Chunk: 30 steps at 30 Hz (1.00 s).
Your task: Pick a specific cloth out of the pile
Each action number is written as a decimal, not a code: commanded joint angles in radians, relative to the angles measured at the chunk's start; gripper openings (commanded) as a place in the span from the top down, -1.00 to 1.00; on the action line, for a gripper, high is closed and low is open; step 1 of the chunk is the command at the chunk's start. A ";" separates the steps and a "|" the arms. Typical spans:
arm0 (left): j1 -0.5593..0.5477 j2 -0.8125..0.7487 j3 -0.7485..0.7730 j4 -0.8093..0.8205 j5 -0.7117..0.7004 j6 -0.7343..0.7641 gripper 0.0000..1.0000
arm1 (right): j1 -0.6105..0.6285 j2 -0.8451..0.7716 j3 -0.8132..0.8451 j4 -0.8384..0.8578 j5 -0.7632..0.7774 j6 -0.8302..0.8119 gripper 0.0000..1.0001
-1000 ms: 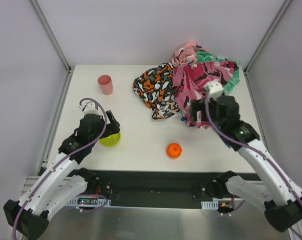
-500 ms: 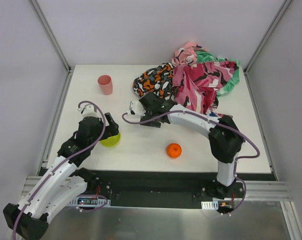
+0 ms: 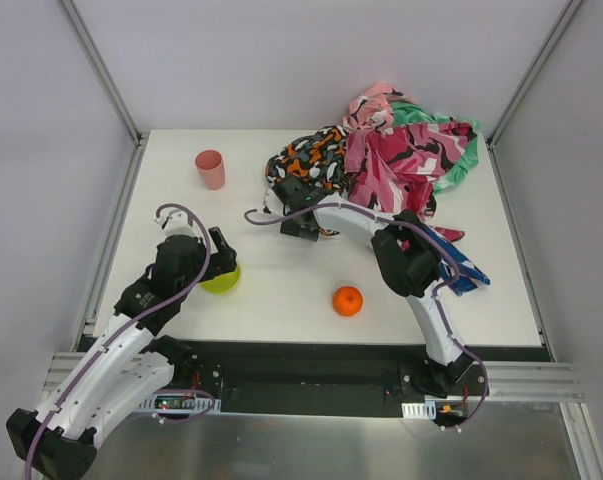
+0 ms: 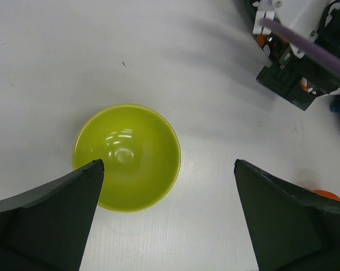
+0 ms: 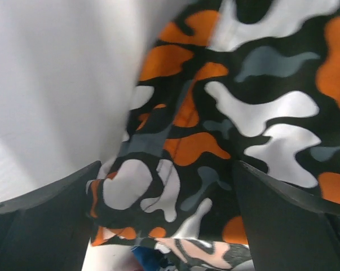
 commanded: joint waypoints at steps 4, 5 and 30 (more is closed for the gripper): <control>0.001 0.030 0.027 -0.002 -0.004 0.009 -0.98 | -0.056 0.033 0.156 0.074 0.149 0.091 -0.61; 0.002 0.034 0.033 -0.002 -0.004 0.008 -0.98 | -0.061 0.027 0.180 0.077 0.153 0.116 -0.52; 0.001 0.377 0.188 0.186 0.265 0.028 -0.98 | -0.482 -0.126 0.169 -0.038 -0.020 0.748 0.11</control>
